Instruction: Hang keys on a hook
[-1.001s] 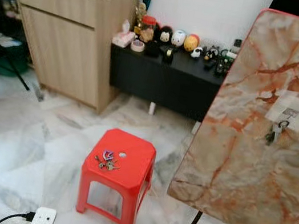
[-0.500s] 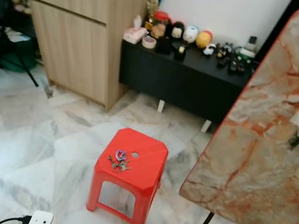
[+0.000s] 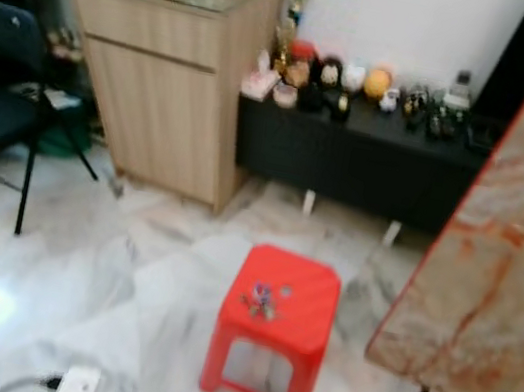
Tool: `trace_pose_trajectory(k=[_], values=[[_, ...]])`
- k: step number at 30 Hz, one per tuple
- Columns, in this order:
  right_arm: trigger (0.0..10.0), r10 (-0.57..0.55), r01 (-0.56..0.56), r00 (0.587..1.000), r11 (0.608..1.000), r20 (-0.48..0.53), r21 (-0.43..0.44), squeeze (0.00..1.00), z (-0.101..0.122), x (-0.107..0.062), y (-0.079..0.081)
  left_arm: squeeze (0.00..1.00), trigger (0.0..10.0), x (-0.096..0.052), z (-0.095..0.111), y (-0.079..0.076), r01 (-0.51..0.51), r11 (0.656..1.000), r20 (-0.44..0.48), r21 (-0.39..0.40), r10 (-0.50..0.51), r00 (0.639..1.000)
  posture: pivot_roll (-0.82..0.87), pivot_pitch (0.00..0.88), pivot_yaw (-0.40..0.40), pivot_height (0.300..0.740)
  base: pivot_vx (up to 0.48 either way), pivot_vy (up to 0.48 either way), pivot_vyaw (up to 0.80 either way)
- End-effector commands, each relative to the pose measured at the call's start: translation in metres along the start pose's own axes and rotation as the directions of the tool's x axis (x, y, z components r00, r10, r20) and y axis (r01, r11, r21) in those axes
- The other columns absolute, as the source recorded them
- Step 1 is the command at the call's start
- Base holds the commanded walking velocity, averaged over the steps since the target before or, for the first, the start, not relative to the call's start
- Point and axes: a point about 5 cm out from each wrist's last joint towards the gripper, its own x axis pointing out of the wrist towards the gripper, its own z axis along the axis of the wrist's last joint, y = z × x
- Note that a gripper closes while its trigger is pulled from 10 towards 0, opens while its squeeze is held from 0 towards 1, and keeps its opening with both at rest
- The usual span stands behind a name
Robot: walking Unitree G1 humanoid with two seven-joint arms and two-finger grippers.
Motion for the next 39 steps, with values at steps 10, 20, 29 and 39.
trace_pose_trajectory(k=[10, 20, 29, 39], values=[[10.0, -0.030, 0.030, 0.999, 1.000, 0.018, 0.009, 0.00, 0.0040, -0.0002, -0.0108, 0.00, 10.0, 0.0000, -0.0042, -0.0053, 0.017, 1.000, -0.029, -0.001, -0.017, 0.999, 0.04, 0.000, -0.026, 0.740, 0.000, 0.386, 0.00], [10.0, -0.038, 0.037, 0.999, 0.999, 0.021, 0.018, 0.00, 0.0045, -0.0001, -0.0107, 0.00, 10.0, -0.0007, -0.0070, -0.0078, 0.023, 1.000, -0.035, 0.003, -0.022, 0.999, 0.05, 0.000, -0.028, 0.740, 0.000, 0.385, 0.00], [10.0, -0.036, 0.035, 0.999, 0.999, 0.023, 0.019, 0.00, 0.0048, -0.0001, -0.0105, 0.00, 10.0, 0.0004, -0.0029, -0.0093, 0.026, 1.000, -0.018, 0.012, -0.025, 1.000, 0.05, 0.000, -0.032, 0.740, 0.000, 0.386, 0.00], [10.0, -0.032, 0.032, 0.999, 0.999, 0.036, 0.020, 0.00, 0.0066, -0.0001, -0.0115, 0.00, 10.0, 0.0009, -0.0004, -0.0106, 0.028, 1.000, -0.002, 0.004, -0.028, 1.000, 0.05, 0.000, -0.040, 0.740, 0.000, 0.231, 0.00]])
